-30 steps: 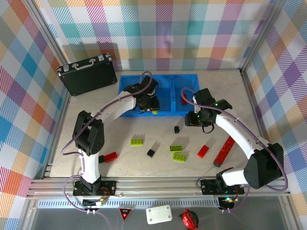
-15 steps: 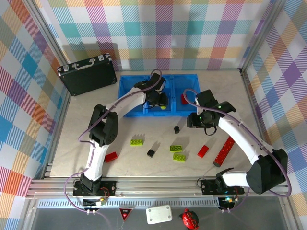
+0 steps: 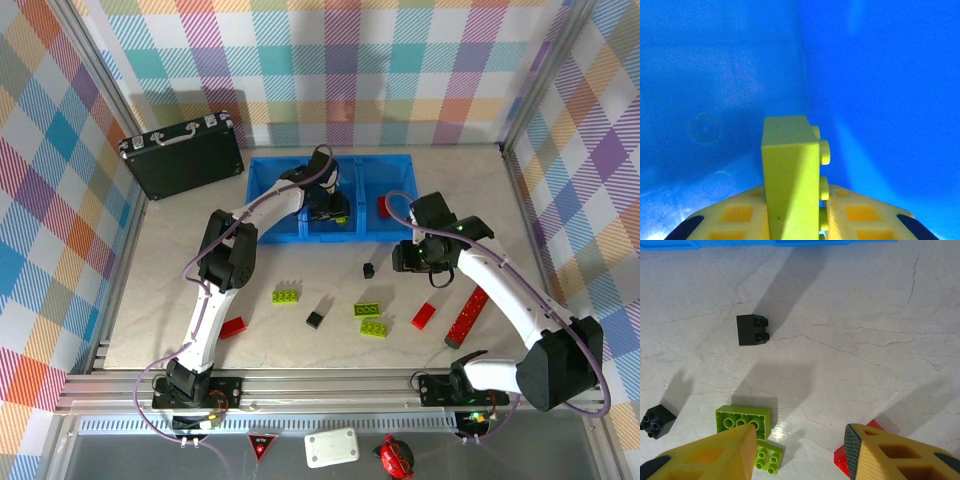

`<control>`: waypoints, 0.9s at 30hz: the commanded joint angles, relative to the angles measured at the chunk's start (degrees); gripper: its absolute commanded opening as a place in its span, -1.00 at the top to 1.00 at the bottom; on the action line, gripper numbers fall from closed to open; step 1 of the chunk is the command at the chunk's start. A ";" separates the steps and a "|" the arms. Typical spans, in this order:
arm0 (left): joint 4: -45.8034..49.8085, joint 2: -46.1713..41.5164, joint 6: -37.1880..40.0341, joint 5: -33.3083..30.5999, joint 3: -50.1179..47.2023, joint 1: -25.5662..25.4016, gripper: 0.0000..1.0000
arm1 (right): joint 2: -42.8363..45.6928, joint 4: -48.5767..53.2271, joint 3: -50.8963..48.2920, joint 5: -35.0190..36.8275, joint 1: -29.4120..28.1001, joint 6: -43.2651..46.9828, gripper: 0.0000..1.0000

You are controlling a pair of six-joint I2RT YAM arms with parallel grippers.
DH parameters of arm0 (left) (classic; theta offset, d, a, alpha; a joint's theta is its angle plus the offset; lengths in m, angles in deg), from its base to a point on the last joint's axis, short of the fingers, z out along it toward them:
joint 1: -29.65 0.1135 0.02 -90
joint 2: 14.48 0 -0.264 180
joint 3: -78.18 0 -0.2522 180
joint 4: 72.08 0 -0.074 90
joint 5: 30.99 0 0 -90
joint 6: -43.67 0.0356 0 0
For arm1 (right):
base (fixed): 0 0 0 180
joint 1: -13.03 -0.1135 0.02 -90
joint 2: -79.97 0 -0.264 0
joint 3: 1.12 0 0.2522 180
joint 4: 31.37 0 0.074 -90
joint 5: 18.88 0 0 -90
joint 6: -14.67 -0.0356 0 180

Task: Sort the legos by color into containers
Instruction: Place the lego in the container.

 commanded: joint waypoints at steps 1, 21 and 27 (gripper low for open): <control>-2.98 1.69 -1.52 4.12 1.66 0.35 0.44 | 1.18 1.52 -0.44 0.19 -0.42 -0.73 -0.02; -5.95 0.36 -4.24 6.84 -0.33 0.46 0.27 | 2.28 1.83 -0.65 0.38 -0.41 -0.71 -0.03; -7.44 -0.82 -7.82 8.23 -1.78 0.55 0.22 | 2.77 1.64 -0.85 0.19 -0.42 -0.98 -0.04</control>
